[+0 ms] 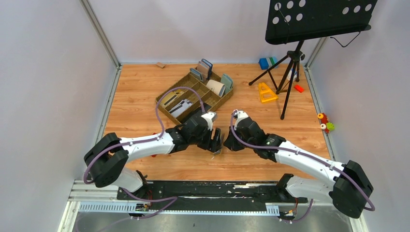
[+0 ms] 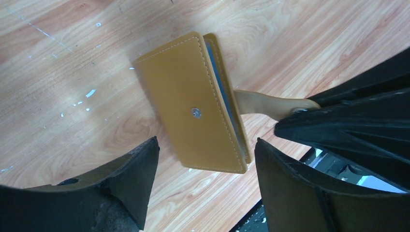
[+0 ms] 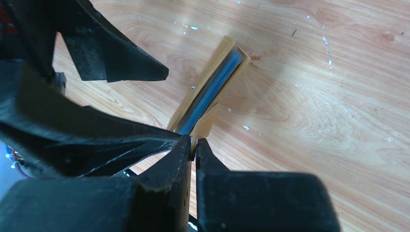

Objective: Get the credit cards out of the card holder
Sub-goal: Open the card holder at the center of the board.

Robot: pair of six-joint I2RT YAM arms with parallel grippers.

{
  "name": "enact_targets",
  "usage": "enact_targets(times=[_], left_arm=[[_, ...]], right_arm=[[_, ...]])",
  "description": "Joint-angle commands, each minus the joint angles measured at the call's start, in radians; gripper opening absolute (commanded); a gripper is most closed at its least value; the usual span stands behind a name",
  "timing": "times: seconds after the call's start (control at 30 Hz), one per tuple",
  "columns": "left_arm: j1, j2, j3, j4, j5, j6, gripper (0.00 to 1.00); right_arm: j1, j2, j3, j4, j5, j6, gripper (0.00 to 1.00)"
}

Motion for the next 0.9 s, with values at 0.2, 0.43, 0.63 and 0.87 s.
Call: enact_targets(times=[0.2, 0.43, 0.63, 0.87], left_arm=[[-0.002, -0.017, 0.049, -0.077, -0.082, 0.000, 0.41], [0.015, -0.089, 0.001, -0.061, -0.090, -0.052, 0.19], [0.033, -0.115, -0.042, -0.024, -0.028, -0.081, 0.04], [0.039, -0.133, -0.147, 0.108, -0.025, -0.180, 0.00]], right_arm=[[0.000, -0.047, 0.031, -0.018, 0.017, 0.000, 0.00], [-0.004, -0.036, 0.025, -0.078, 0.130, -0.024, 0.00], [-0.036, -0.033, -0.027, -0.045, 0.120, -0.017, 0.06], [-0.079, -0.010, -0.122, 0.118, -0.030, 0.062, 0.71]])
